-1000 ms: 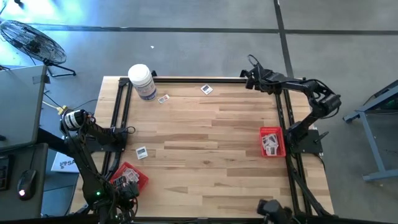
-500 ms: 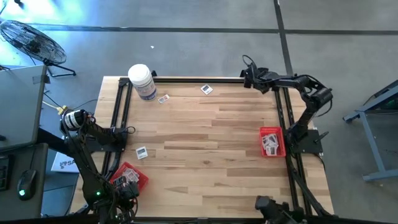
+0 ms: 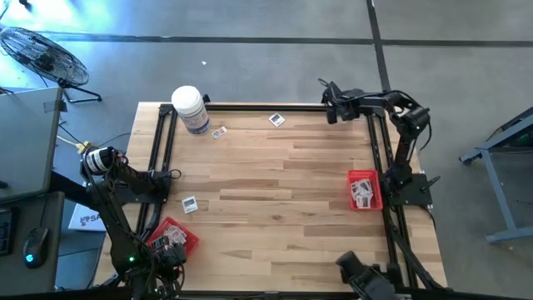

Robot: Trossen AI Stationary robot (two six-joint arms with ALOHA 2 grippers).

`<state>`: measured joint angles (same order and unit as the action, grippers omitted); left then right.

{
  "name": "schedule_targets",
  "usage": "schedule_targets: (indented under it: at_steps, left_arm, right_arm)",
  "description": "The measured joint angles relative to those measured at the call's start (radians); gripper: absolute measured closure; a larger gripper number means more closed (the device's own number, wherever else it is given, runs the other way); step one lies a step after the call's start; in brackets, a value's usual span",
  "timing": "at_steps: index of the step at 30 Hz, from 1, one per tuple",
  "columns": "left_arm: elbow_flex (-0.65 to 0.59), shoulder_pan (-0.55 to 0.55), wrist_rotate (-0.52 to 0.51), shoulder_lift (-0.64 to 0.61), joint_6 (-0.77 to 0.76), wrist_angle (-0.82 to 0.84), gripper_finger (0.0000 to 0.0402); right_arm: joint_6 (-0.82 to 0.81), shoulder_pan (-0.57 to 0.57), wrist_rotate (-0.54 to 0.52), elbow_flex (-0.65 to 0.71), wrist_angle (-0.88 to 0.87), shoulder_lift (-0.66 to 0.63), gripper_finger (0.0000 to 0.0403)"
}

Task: Pick & Place First Aid Supplies
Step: Put the ointment pack into the left red bin

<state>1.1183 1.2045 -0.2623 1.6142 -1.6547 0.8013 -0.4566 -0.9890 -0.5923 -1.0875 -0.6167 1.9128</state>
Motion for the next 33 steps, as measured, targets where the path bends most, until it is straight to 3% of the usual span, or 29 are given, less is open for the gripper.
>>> schedule_targets:
  at_steps: [5,15,22,33]
  left_arm:
    - [0.0,0.0,0.0,0.0,0.0,0.0,0.0291]
    - [0.0,0.0,0.0,0.0,0.0,0.0,0.0291]
    - [0.0,0.0,0.0,0.0,0.0,0.0,0.0291]
    - [0.0,0.0,0.0,0.0,0.0,0.0,0.0291]
  right_arm:
    - [0.041,0.001,0.027,-0.024,-0.029,0.032,0.0399]
    - [0.074,0.08,0.268,-0.081,-0.114,0.025,0.0402]
    - [0.034,0.286,0.295,-0.077,-0.224,0.024,0.0402]
    - [-0.141,0.661,0.305,-0.077,-0.211,0.026,0.0401]
